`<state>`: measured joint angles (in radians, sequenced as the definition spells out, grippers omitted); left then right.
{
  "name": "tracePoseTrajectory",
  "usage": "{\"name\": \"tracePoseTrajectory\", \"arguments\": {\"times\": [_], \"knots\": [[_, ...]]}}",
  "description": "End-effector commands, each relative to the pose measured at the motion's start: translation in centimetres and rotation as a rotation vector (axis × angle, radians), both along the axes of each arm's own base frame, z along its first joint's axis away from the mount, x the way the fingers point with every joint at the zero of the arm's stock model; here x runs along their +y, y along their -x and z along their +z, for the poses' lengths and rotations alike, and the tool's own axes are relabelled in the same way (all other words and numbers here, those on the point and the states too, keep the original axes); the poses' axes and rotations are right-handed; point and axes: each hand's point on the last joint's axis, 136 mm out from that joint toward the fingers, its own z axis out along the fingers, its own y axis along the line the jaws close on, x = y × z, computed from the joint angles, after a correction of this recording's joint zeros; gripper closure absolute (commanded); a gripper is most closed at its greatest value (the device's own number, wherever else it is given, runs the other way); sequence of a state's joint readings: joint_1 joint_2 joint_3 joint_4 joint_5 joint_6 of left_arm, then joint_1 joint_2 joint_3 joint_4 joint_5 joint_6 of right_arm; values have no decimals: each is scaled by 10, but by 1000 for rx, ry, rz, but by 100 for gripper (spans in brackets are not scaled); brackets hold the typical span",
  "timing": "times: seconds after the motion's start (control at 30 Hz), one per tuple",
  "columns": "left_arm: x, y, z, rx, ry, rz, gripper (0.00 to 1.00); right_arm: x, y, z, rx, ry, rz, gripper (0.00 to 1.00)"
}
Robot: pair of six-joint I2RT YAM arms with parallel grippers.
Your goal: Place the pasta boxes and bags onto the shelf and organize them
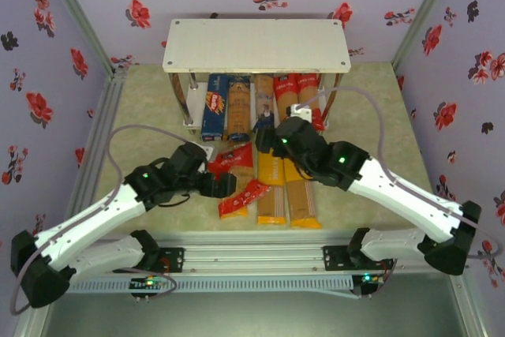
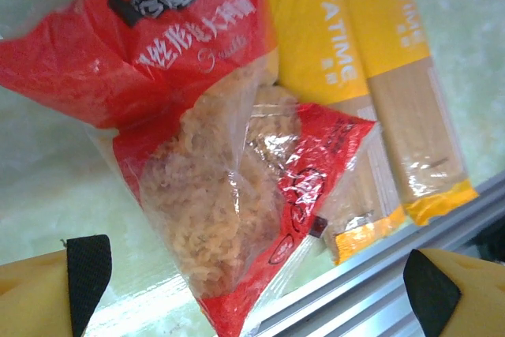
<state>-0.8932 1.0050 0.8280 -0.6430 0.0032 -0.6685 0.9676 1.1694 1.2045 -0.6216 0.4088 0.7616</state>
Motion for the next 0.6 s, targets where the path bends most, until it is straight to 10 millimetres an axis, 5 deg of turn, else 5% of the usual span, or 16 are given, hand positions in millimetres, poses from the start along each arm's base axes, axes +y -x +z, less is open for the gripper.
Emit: {"name": "tracePoseTrajectory", "arguments": {"times": [0.0,0.3,0.57], "knots": [[-1,-16,-2,-44,-65,131,0,-24,-1,-22,12,124,-7,13],[-28,-30,-25,-31,-162,153,0,-28,-4,-20,0,132,22,9],[5,-26,-55,-13,-322,187,0,-45,-3,-21,-11,104,-11,9]]}}
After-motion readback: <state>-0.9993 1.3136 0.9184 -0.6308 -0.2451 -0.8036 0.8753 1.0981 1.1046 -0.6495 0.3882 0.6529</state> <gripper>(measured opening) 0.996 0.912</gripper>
